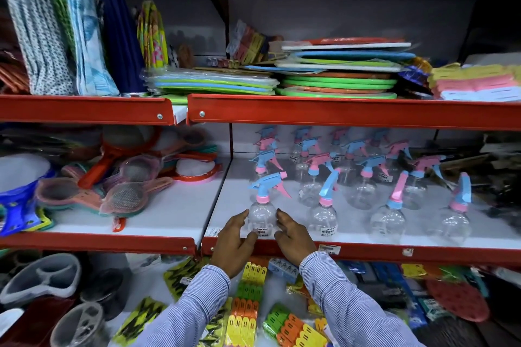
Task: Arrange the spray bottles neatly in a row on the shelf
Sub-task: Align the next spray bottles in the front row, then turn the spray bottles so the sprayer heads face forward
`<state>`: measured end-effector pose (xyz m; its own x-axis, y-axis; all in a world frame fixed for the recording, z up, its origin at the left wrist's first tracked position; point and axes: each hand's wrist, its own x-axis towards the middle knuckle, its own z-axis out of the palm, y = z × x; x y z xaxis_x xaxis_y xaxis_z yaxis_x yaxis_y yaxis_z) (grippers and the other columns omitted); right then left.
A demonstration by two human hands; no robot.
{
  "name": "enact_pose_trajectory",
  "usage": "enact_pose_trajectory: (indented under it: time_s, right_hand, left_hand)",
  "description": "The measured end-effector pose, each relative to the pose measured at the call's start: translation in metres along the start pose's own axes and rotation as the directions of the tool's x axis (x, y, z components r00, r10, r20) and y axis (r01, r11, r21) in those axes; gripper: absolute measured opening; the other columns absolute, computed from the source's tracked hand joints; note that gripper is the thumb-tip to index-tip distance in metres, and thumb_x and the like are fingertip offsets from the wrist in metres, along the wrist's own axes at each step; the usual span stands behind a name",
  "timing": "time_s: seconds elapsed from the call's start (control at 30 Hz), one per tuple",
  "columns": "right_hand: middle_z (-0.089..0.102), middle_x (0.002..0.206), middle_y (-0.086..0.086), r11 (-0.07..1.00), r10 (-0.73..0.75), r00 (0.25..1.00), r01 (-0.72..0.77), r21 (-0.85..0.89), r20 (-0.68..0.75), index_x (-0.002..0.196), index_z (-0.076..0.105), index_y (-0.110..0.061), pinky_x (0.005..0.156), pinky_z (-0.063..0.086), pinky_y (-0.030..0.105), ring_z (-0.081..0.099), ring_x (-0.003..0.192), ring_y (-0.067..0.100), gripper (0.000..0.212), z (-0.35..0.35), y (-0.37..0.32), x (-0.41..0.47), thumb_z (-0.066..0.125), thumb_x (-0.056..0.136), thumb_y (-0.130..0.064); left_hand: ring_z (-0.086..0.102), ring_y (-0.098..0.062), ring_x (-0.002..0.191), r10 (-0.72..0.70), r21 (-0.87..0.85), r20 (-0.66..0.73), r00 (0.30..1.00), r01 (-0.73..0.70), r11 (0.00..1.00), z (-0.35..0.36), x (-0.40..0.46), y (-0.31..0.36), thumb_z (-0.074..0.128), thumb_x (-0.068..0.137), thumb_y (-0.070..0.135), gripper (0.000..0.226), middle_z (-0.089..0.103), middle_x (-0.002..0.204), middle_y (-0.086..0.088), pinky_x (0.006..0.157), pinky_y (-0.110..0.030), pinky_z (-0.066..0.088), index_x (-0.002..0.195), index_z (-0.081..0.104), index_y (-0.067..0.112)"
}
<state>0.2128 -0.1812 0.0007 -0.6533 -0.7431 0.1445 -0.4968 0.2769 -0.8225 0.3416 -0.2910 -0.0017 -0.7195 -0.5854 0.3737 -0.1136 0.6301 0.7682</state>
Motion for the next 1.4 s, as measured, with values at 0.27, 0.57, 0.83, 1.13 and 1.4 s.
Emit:
enact_pose_trajectory:
  time_s: [0.27,0.57,0.83,1.13,1.4]
  right_hand:
    - [0.047,0.144,0.006,0.999,-0.004,1.0,0.004,0.032,-0.002,0.142,0.033,-0.018,0.11,0.038,0.033,0.048,0.129,0.016,0.057,0.0,0.007,-0.001,0.047,0.087,-0.01]
    - [0.048,0.144,0.005,0.999,-0.027,1.0,0.028,0.036,-0.014,0.142,0.035,-0.018,0.104,0.037,0.024,0.048,0.129,0.014,0.057,0.0,0.01,0.0,0.048,0.087,-0.007]
    - [0.068,0.113,-0.009,0.983,-0.15,0.904,0.18,0.037,-0.401,0.119,0.061,-0.029,0.089,0.047,0.009,0.06,0.103,-0.008,0.049,-0.02,0.011,-0.032,0.051,0.08,-0.001]
    - [0.07,0.083,-0.015,0.983,-0.121,0.705,0.183,0.014,-0.699,0.081,0.065,-0.03,0.062,0.049,0.012,0.064,0.077,0.001,0.031,-0.071,0.046,-0.054,0.054,0.08,0.0]
    - [0.054,0.135,0.005,0.98,0.06,0.962,-0.006,0.199,-0.268,0.133,0.044,-0.016,0.097,0.043,0.029,0.055,0.117,0.02,0.047,-0.108,0.068,-0.018,0.051,0.088,-0.005]
  left_hand:
    - [0.048,-0.019,0.131,-0.01,0.038,-0.011,1.0,0.01,0.999,-0.002,0.001,0.001,0.057,0.089,0.016,0.053,0.049,0.145,-0.005,0.112,-0.032,0.037,0.14,0.044,0.014]
    - [0.046,-0.018,0.132,-0.003,0.036,-0.02,1.0,0.003,0.999,0.0,0.0,-0.002,0.057,0.09,0.017,0.054,0.048,0.146,-0.005,0.11,-0.026,0.032,0.141,0.042,0.014]
    - [0.048,-0.005,0.121,0.22,0.083,-0.253,0.942,-0.205,0.975,0.001,-0.006,0.001,0.059,0.086,0.017,0.042,0.055,0.13,0.002,0.105,-0.009,0.03,0.128,0.055,0.022]
    - [0.058,0.001,0.098,0.311,0.007,-0.226,0.923,-0.318,0.948,0.061,-0.008,0.043,0.057,0.084,0.016,0.027,0.063,0.104,0.007,0.083,-0.012,0.047,0.109,0.065,0.023]
    - [0.063,-0.012,0.103,0.016,-0.097,-0.181,0.983,-0.034,0.995,0.111,-0.003,0.077,0.063,0.081,0.012,0.041,0.063,0.117,0.0,0.091,-0.032,0.056,0.121,0.059,0.02]
